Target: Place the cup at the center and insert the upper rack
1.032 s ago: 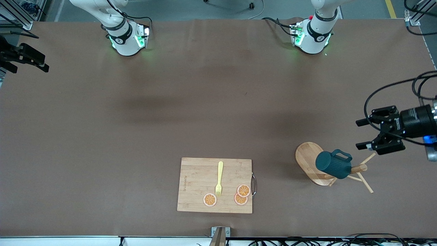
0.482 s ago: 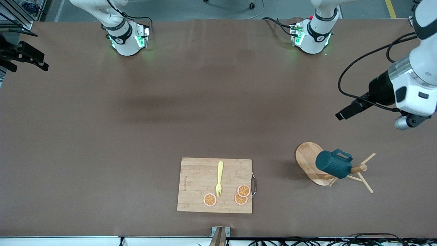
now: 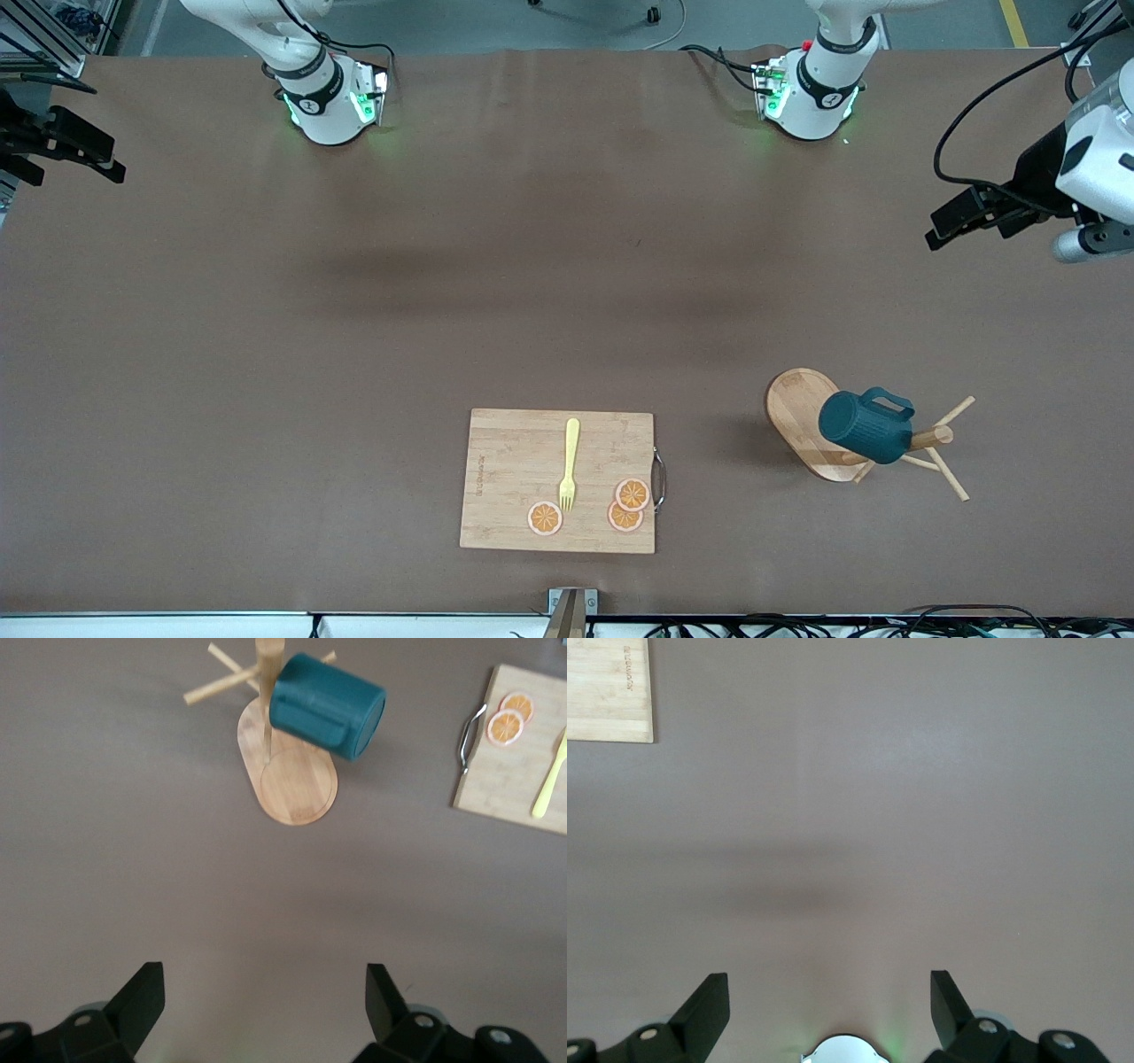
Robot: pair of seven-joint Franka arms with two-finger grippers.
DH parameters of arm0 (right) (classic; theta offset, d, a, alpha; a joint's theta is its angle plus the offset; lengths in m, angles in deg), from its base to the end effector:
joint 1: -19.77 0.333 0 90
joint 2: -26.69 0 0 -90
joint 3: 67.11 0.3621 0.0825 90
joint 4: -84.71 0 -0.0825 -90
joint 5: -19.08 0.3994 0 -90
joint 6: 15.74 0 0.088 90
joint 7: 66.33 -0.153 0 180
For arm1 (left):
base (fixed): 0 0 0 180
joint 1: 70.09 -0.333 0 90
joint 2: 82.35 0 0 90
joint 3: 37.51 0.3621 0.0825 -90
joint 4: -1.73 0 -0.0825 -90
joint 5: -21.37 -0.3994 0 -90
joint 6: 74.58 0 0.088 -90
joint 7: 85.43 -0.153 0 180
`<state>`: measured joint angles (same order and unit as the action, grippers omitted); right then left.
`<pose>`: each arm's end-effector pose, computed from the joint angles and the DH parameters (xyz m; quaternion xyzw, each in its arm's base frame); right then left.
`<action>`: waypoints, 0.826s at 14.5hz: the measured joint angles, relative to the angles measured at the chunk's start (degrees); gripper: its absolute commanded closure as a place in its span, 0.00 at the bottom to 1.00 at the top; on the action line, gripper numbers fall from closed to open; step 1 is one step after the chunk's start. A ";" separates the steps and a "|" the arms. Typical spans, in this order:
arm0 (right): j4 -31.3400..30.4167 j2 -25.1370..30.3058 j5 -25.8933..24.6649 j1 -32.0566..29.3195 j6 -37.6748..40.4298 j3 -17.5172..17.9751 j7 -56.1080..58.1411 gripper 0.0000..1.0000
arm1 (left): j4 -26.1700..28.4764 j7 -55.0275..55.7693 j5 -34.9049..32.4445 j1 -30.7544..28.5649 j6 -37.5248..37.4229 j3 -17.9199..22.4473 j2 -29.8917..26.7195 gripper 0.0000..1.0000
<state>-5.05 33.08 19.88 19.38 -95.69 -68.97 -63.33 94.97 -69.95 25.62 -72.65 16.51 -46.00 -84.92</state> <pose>0.5073 -0.0187 0.6721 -0.9995 -0.0077 0.0294 0.0101 0.5515 -0.0704 0.6240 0.9959 0.0838 -0.0029 0.0338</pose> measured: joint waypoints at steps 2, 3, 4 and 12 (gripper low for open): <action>0.00 0.00 0.01 0.00 0.00 0.00 0.00 0.00 | 2.88 -1.56 -0.57 0.85 0.08 -0.05 -2.54 0.00; 0.00 0.00 0.01 0.00 0.00 0.00 0.00 0.00 | 3.58 -3.30 -1.87 1.29 0.13 -0.07 -3.37 0.00; 0.00 0.00 0.01 0.00 0.01 -0.01 0.00 0.00 | 3.90 -5.15 -3.34 1.58 0.16 -0.12 -3.95 0.00; 0.00 0.00 0.06 0.00 0.01 0.00 0.00 0.00 | 3.40 -7.68 -4.84 1.48 1.42 0.63 -4.48 0.00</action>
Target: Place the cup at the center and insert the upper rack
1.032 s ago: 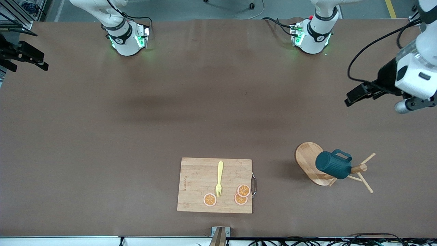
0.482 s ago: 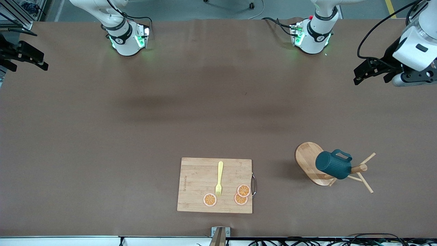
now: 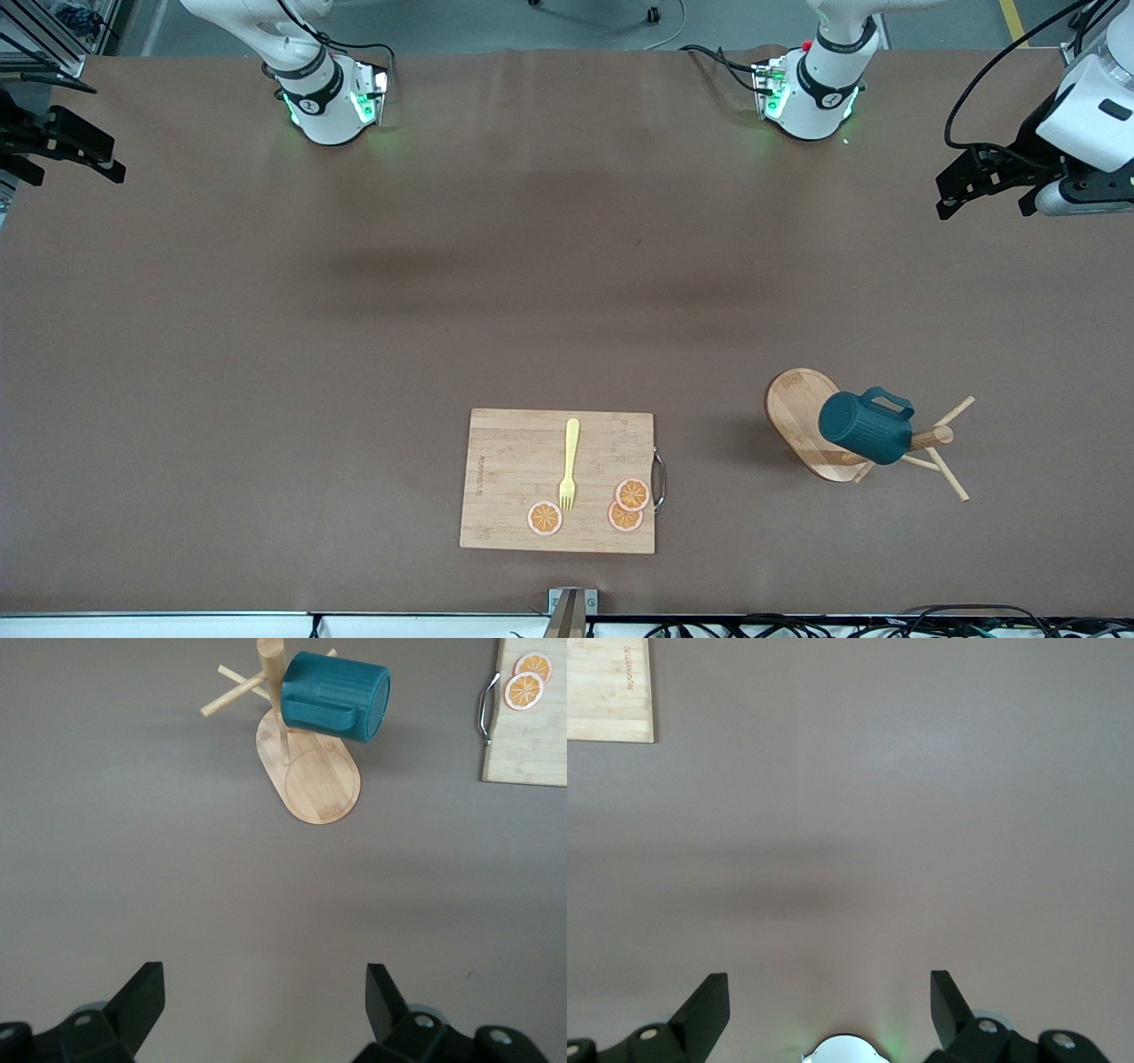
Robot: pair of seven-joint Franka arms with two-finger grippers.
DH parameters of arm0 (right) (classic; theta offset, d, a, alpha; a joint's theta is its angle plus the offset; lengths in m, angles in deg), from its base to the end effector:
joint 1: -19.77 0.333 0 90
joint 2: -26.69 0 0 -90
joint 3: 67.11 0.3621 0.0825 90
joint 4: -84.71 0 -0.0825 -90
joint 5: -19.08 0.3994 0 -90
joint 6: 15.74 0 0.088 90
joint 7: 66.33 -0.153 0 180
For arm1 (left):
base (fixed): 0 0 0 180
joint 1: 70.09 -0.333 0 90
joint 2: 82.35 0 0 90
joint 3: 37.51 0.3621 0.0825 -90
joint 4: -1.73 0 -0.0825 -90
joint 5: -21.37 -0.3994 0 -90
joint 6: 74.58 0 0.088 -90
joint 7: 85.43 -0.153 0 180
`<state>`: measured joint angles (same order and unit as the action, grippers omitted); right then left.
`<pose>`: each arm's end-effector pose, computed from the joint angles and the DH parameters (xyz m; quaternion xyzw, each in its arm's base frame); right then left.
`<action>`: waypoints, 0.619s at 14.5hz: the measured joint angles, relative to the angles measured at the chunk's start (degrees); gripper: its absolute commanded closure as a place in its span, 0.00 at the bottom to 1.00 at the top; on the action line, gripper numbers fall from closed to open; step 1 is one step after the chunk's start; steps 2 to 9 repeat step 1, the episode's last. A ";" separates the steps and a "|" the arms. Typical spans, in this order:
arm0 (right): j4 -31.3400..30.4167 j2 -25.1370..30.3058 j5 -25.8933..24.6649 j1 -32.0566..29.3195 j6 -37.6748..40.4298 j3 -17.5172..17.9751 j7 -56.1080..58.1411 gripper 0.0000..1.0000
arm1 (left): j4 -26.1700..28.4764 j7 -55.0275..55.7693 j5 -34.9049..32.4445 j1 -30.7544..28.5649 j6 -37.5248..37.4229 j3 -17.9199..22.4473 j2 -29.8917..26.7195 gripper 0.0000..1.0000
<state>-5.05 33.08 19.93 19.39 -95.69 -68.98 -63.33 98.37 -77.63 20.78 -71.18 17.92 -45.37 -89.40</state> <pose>0.5073 -0.0186 0.6721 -0.9995 -0.0078 0.0294 0.0105 0.5282 -0.0658 0.6389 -0.9996 -0.0092 -0.0263 0.0103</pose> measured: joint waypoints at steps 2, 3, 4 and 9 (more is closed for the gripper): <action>0.00 0.00 0.00 0.00 0.00 0.00 0.00 0.00 | -0.01 0.00 0.00 -0.01 0.00 0.01 0.00 0.00; 0.00 0.00 0.00 0.00 0.00 0.00 0.00 0.00 | -0.01 0.00 0.00 -0.01 0.00 0.01 0.00 0.00; 0.00 0.00 0.00 0.00 0.00 0.00 0.00 0.00 | -0.01 0.00 0.00 -0.01 0.00 0.01 0.00 0.00; 0.00 0.00 0.00 0.00 0.00 0.00 0.00 0.00 | -0.01 0.00 0.00 -0.01 0.00 0.01 0.00 0.00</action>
